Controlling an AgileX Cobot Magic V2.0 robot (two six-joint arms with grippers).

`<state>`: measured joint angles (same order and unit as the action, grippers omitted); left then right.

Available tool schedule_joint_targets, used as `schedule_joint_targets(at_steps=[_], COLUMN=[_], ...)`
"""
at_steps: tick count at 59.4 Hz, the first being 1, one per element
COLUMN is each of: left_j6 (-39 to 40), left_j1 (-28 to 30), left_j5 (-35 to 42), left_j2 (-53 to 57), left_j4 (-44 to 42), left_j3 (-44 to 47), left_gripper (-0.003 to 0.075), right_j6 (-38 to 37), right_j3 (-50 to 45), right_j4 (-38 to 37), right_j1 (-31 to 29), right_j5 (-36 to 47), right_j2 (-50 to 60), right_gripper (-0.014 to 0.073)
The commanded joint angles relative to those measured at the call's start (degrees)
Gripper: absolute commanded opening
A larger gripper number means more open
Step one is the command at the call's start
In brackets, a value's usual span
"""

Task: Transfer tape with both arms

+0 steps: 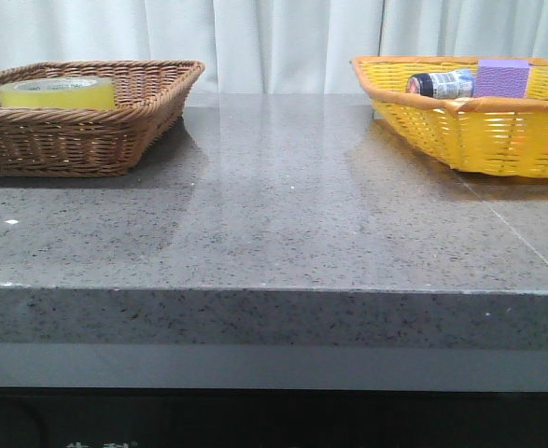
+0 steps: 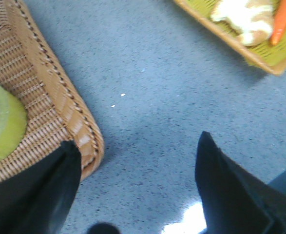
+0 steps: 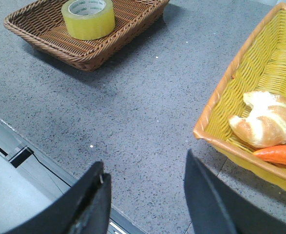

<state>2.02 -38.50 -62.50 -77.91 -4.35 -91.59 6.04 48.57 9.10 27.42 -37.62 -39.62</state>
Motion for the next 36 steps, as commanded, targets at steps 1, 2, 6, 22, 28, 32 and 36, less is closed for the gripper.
schedule_joint_targets(at_steps=[1,2,6,22,28,32,36], left_j6=[1.9,2.0,2.8,3.3,3.3,3.3,3.3], left_j1=[-0.9,-0.9,-0.9,-0.9,-0.9,-0.9,-0.9], left_j5=[9.0,9.8,13.5,26.9,29.6,30.5,30.4], left_j2=[7.0,7.8,11.3,25.0,28.2,29.6,30.4], left_j4=[-1.0,-1.0,-1.0,-0.5,-0.5,-0.5,-0.5], left_j3=[5.3,6.4,12.1,31.5,36.2,38.2,39.1], left_gripper=[0.0494,0.0494,0.0494,0.0494,0.0494,0.0493,0.0493], right_j6=[0.1,0.1,0.1,0.1,0.1,0.1,0.1], right_j3=[1.4,1.4,1.4,1.4,1.4,1.4,1.4], right_j4=[0.3,0.3,0.4,0.5,0.5,0.5,0.5], right_j1=[-0.1,-0.1,-0.1,-0.1,-0.1,-0.1,-0.1], right_j5=[4.4,4.4,4.4,4.4,4.4,4.4,4.3], right_j2=[0.1,0.1,0.1,0.1,0.1,0.1,0.1], right_gripper=[0.0381,0.0381,0.0381,0.0381,0.0381,0.0381,0.0381])
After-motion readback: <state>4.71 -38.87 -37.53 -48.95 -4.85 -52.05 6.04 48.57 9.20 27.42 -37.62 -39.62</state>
